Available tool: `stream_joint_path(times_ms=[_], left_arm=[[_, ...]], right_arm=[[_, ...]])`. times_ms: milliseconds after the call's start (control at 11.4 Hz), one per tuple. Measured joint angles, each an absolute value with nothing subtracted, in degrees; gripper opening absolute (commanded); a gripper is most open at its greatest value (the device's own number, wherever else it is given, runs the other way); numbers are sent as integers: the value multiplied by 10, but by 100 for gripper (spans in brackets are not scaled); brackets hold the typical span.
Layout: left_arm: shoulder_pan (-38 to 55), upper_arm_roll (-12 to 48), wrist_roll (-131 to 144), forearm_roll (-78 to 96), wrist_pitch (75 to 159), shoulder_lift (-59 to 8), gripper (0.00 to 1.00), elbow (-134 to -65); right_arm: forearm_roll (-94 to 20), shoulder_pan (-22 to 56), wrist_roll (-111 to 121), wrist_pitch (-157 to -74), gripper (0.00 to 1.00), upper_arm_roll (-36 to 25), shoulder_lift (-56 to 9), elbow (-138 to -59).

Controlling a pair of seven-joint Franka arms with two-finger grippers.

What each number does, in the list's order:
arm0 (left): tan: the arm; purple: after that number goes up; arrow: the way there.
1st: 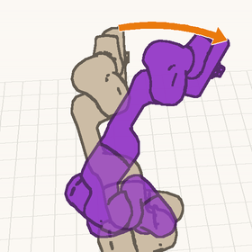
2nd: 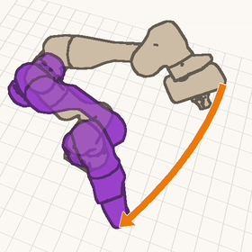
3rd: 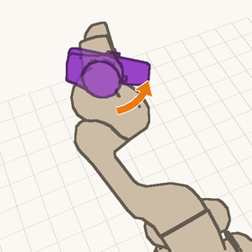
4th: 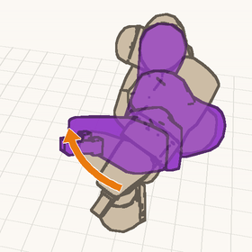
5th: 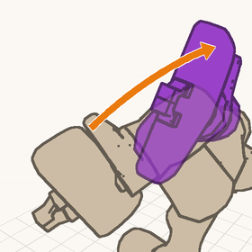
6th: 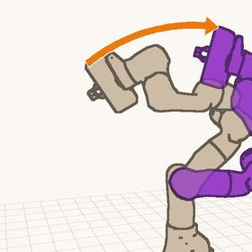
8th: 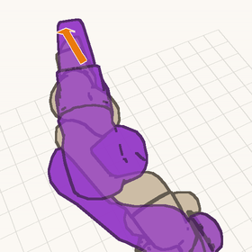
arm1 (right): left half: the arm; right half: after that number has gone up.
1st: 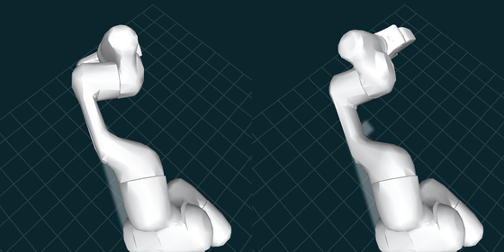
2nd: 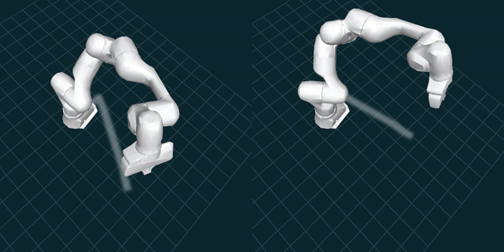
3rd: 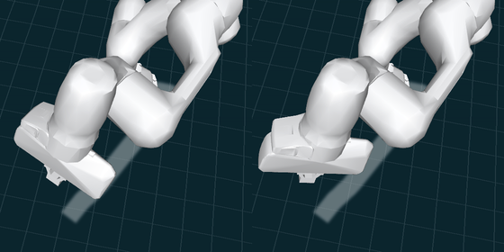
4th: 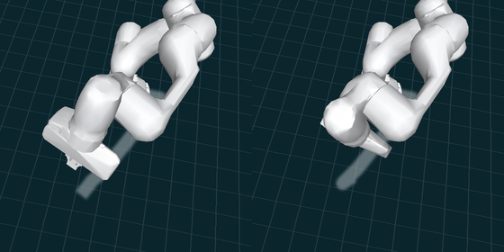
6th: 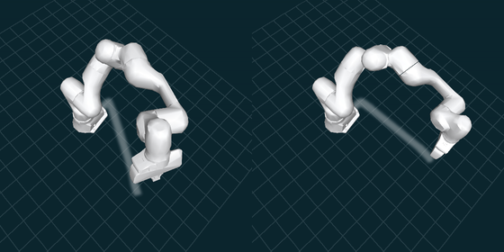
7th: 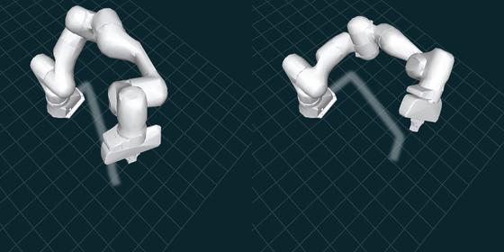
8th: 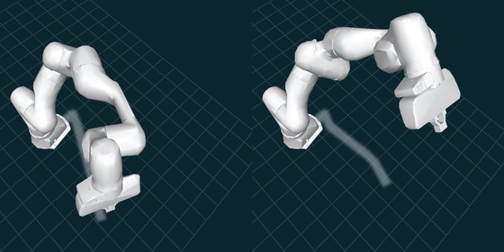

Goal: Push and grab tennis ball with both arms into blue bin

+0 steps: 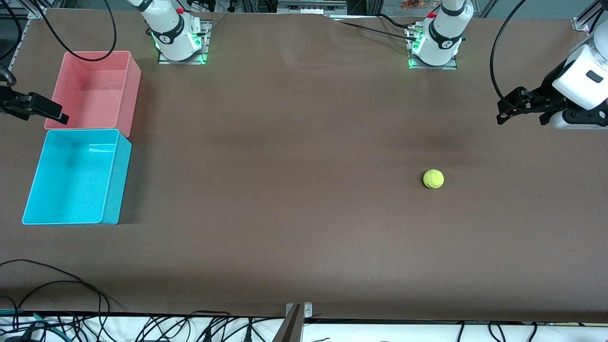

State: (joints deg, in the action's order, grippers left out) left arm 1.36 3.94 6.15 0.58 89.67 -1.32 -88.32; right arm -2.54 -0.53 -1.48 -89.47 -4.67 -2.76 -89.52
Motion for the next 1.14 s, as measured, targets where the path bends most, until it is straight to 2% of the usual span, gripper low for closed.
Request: stream_joint_path(times_ms=[1141], left_arm=[[-2,40,63,22,886,-17,100,-883]], right_arm=[[-25,-5,-15,-894,100,-47,-32,-895]])
